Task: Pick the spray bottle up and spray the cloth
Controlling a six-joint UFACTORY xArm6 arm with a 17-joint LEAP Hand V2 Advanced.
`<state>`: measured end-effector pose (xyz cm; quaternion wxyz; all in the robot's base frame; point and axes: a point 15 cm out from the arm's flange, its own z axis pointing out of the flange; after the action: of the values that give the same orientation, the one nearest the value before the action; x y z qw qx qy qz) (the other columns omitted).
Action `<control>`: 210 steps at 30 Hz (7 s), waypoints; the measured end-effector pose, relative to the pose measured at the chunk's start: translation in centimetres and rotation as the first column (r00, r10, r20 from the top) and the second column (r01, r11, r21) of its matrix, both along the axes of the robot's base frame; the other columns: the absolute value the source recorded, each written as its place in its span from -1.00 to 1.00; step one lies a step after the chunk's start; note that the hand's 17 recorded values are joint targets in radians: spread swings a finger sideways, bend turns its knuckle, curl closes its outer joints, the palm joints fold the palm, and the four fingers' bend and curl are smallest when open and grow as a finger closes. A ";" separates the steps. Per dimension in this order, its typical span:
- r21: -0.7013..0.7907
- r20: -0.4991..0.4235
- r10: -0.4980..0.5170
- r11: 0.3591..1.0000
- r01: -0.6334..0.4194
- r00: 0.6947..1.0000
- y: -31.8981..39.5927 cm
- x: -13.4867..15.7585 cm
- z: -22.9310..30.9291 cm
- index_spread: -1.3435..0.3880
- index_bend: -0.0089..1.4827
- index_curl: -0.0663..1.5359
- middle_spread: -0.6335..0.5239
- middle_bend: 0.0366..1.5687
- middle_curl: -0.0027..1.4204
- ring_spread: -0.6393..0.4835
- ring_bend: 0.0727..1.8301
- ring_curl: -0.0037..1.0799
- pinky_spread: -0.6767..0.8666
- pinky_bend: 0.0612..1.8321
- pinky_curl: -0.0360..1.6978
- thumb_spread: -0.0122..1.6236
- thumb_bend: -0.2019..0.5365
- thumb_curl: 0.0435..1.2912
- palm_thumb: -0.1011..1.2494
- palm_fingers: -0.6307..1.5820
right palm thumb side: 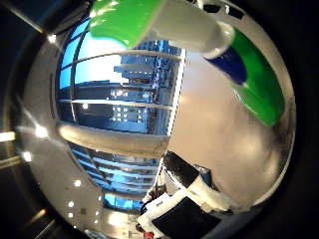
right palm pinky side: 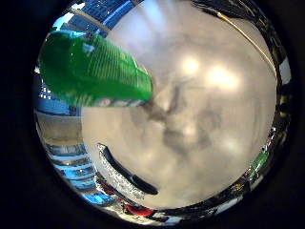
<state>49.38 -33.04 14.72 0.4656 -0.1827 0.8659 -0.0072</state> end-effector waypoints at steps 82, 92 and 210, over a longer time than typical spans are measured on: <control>-0.144 -0.849 0.528 -0.190 -0.971 0.023 23.8 -7.3 8.1 0.25 0.48 0.11 -0.13 0.74 0.01 -0.20 0.54 0.24 -0.37 0.18 0.47 -0.19 -0.51 0.28 0.68 0.58; -0.108 -0.933 0.361 -0.284 -0.953 -0.002 25.7 -5.7 8.9 0.25 0.49 0.12 -0.13 0.74 0.01 -0.21 0.53 0.25 -0.35 0.16 0.53 -0.20 -0.51 0.30 0.66 0.59; -0.496 -0.095 0.986 0.075 -0.865 0.139 64.2 7.7 8.7 0.25 0.48 0.12 -0.12 0.74 0.01 -0.20 0.51 0.30 -0.35 0.11 0.60 -0.30 -0.51 0.40 0.65 0.59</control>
<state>57.11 31.18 23.40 0.4154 -0.7912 0.4425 0.0748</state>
